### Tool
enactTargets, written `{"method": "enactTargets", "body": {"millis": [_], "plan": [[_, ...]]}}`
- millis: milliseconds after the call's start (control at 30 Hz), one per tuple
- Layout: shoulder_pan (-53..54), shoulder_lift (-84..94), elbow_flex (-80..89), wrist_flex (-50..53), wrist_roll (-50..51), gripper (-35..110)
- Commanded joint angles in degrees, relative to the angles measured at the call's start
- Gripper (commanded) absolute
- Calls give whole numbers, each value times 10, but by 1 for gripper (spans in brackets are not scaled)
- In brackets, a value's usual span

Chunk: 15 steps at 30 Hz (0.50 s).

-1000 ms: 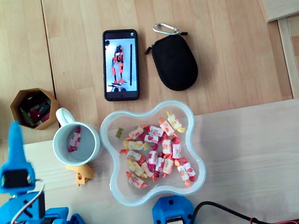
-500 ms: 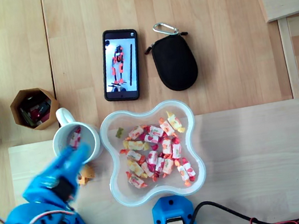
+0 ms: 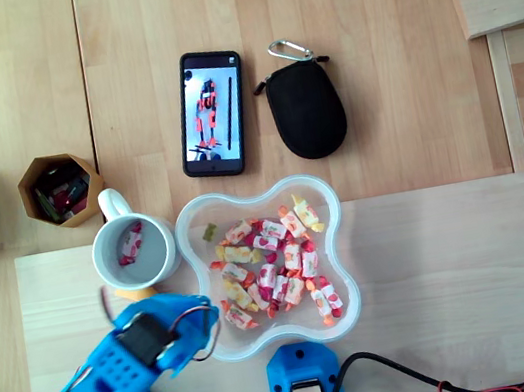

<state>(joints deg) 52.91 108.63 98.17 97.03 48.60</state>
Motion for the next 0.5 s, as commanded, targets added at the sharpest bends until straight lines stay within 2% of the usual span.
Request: {"method": "enactTargets", "body": {"millis": [0,200,467], "plan": [[35,-10,-48,4,0,18],[67,-23,-143,4,-3,18],[71,-75,-189,3,-4,18]]}}
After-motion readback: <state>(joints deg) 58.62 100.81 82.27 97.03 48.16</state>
